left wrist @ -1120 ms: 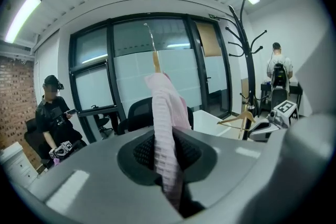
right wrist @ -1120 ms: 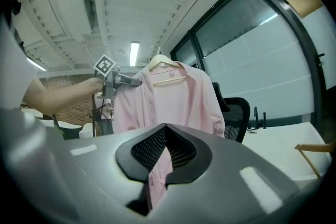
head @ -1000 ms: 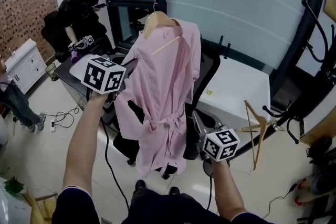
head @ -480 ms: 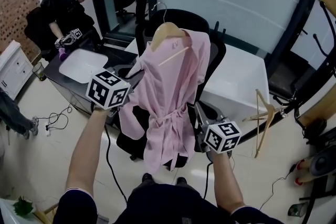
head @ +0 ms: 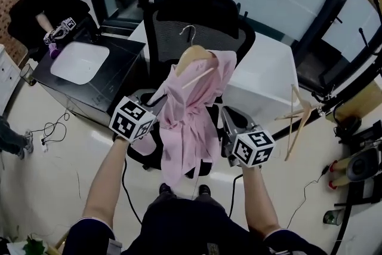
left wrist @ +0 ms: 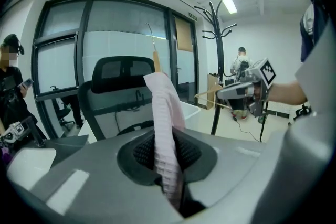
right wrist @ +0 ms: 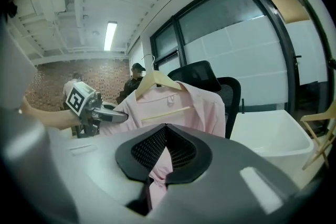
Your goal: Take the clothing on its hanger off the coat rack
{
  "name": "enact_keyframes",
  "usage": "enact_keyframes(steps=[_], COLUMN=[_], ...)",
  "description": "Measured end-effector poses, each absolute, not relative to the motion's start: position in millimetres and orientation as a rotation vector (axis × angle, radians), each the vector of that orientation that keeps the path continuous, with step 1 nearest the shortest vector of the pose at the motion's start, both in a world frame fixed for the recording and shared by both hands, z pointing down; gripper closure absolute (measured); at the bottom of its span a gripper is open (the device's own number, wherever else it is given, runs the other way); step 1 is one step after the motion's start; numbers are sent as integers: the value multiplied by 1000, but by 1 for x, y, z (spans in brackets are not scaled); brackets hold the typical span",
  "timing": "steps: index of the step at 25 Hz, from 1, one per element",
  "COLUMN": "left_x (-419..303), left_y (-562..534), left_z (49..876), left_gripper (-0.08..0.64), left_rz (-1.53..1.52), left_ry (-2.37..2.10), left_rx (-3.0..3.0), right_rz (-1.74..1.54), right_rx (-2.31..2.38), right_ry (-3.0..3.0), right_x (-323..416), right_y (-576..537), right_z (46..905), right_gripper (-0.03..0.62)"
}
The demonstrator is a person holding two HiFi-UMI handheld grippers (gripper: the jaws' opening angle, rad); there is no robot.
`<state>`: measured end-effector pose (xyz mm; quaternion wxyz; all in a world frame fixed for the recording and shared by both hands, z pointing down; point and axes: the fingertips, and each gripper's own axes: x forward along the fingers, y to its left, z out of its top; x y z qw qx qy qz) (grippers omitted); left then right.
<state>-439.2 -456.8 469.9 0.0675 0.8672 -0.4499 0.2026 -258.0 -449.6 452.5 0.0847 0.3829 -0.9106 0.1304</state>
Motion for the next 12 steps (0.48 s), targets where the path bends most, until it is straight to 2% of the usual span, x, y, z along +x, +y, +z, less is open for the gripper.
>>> enact_keyframes(steps=[12], left_x=[-424], left_y=[-452], left_z=[614], left_gripper=[525], left_rz=[622], left_ry=[-1221], left_rx=[2488], right_rz=[433], right_rx=[1224], right_ry=[-2588], right_x=[-242], right_y=[-449], right_z=[477], right_gripper=[591])
